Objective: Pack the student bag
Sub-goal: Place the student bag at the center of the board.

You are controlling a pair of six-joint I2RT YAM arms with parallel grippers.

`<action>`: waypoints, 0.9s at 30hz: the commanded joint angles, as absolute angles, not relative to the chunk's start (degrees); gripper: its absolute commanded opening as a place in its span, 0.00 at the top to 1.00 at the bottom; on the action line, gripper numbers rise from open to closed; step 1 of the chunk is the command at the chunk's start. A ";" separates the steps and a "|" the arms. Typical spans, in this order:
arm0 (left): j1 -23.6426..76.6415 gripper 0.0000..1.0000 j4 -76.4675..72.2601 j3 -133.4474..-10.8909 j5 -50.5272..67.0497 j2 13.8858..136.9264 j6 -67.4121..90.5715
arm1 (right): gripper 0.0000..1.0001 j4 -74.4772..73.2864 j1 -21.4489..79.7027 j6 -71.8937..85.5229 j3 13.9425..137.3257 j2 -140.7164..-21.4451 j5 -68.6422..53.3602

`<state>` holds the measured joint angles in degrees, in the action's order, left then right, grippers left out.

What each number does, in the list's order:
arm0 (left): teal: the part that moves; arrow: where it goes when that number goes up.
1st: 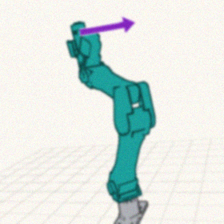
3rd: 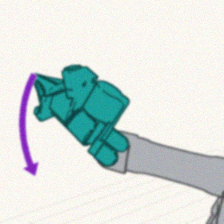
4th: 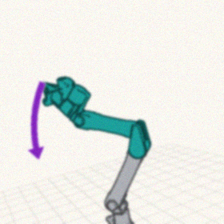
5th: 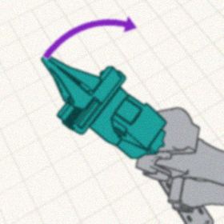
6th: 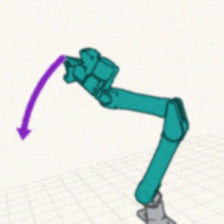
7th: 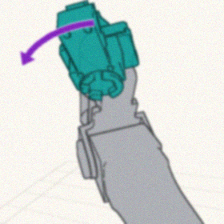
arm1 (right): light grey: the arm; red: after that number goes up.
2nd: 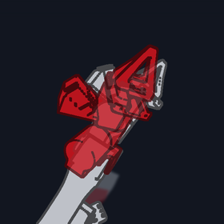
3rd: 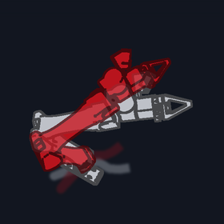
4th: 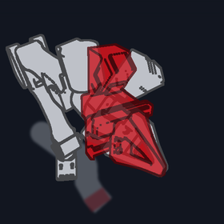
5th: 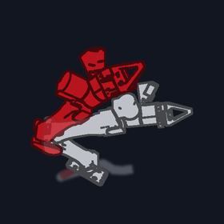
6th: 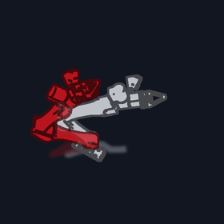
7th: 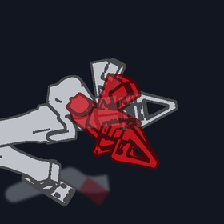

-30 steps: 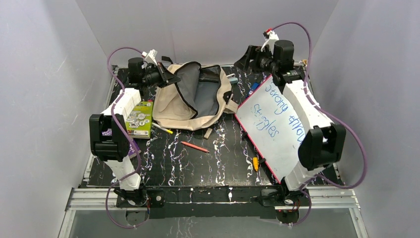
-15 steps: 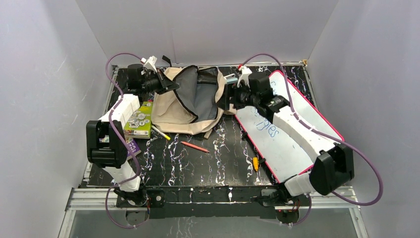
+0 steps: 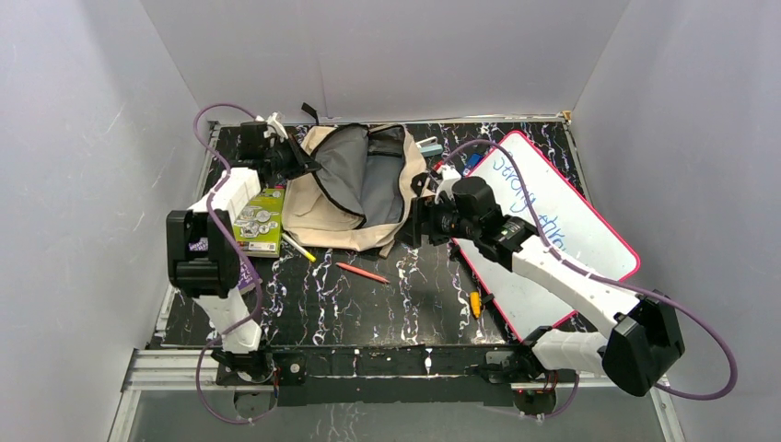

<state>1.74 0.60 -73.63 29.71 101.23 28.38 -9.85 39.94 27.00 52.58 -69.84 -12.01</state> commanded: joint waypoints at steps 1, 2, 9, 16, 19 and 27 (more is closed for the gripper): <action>0.97 0.90 6.07 -79.72 25.41 108.07 25.66 | 0.14 -6.66 40.45 28.78 50.79 -65.74 -9.82; 0.97 0.88 6.54 -80.83 24.95 109.63 25.47 | 0.14 -6.78 40.51 28.89 50.32 -64.97 -9.53; 1.05 0.56 9.51 -85.82 23.21 115.54 24.49 | 0.14 -8.28 40.52 28.79 47.55 -60.24 -7.41; 1.23 0.35 10.09 -85.18 23.47 112.42 24.08 | 0.13 -8.97 40.57 28.56 46.54 -58.16 -5.85; 1.20 0.33 10.46 -84.91 23.14 109.00 24.40 | 0.12 -9.39 40.52 28.77 46.58 -57.82 -4.20; 1.21 0.25 10.88 -86.50 22.83 102.75 25.09 | 0.08 -13.95 40.52 31.29 49.34 -58.68 6.08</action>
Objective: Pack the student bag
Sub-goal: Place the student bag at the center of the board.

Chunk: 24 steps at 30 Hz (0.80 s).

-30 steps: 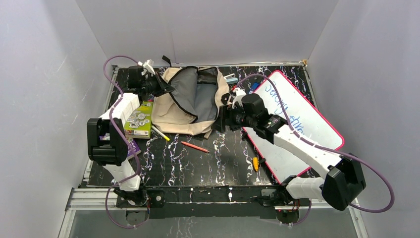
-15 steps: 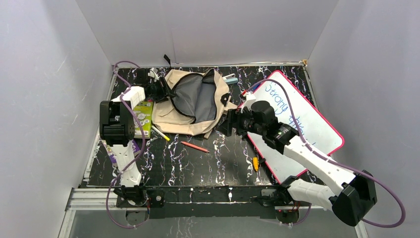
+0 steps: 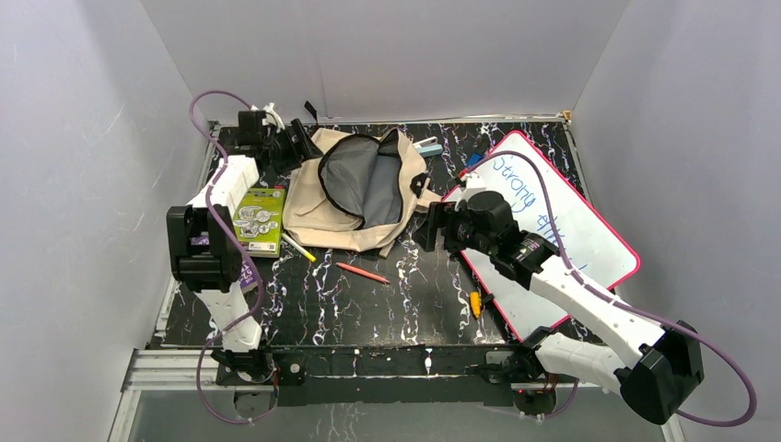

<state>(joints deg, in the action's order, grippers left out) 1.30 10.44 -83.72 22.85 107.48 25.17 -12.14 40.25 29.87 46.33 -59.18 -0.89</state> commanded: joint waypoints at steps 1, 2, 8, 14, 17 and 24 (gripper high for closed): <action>1.23 0.25 11.13 -86.85 23.00 102.70 25.13 | 0.07 -14.12 40.50 31.29 49.57 -58.79 6.82; 1.27 0.25 11.36 -87.04 23.08 102.55 25.20 | 0.07 -14.31 40.51 31.41 49.77 -58.94 7.53; 1.22 0.24 12.23 -84.35 20.47 95.69 25.51 | 0.04 -13.29 40.57 32.43 49.23 -57.18 9.91; 0.85 0.22 16.20 -75.74 8.20 82.67 24.38 | 0.01 -10.68 40.52 31.94 46.54 -52.67 12.02; 0.12 0.19 19.42 -72.15 3.11 77.79 24.47 | 0.01 -10.28 40.50 31.74 45.20 -50.95 14.68; -1.86 0.18 23.85 -62.55 0.96 68.71 27.16 | 0.01 -12.48 40.44 32.41 43.45 -49.03 18.13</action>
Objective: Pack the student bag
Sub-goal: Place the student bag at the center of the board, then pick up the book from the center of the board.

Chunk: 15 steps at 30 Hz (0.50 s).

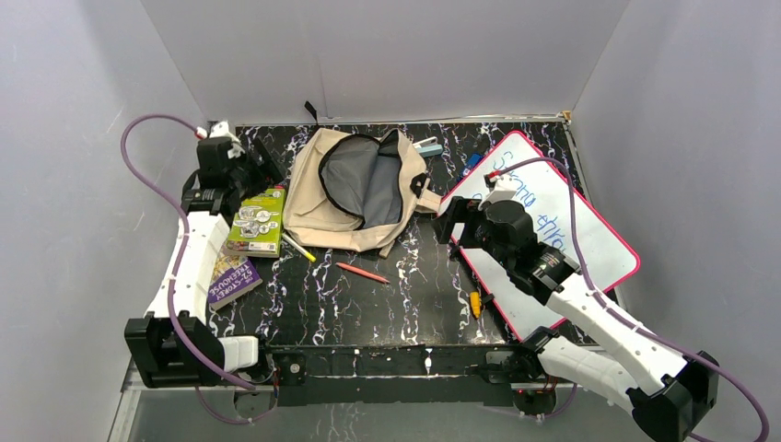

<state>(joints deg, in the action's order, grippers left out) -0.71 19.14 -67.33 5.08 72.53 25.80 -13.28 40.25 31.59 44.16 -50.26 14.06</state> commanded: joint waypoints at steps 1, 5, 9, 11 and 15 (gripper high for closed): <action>-1.91 0.18 23.88 -61.17 0.81 67.41 27.38 | 0.01 -12.86 40.51 32.67 43.36 -48.94 18.24; -1.98 0.18 25.19 -58.18 0.92 65.25 27.27 | 0.01 -13.45 40.50 33.28 43.03 -48.85 17.75; -1.99 0.17 27.21 -57.17 1.05 64.54 26.74 | 0.01 -14.04 40.46 34.17 42.80 -49.43 17.88; -1.94 0.17 27.49 -57.05 0.85 63.62 26.36 | 0.01 -14.40 40.47 34.04 42.92 -49.94 18.00; -1.95 0.17 28.50 -57.51 -0.86 62.91 25.14 | 0.01 -14.72 40.49 33.82 43.27 -50.68 17.87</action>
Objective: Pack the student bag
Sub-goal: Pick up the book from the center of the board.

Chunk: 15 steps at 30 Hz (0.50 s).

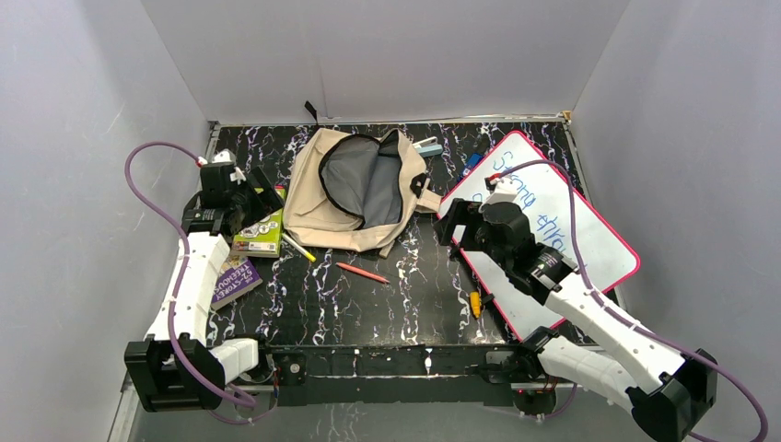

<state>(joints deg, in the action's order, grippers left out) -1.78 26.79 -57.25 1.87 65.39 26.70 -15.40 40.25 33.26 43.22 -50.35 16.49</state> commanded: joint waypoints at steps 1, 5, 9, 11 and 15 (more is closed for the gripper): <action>-1.98 0.17 28.90 -57.70 -1.13 62.99 24.92 | 0.01 -15.01 40.45 33.82 43.43 -50.94 17.96; -1.97 0.17 29.66 -57.61 -0.94 62.99 24.45 | 0.01 -17.66 40.49 33.37 45.45 -53.25 18.42; -2.01 0.17 29.98 -56.93 -1.03 62.22 23.89 | 0.01 -17.58 40.44 32.25 45.85 -54.07 16.86; -1.96 0.17 30.33 -56.74 -1.18 62.06 23.50 | 0.01 -17.16 40.46 32.20 45.63 -53.82 16.68; -1.94 0.17 30.98 -56.91 -1.95 62.48 22.86 | 0.01 -18.54 40.45 32.35 46.43 -54.69 16.59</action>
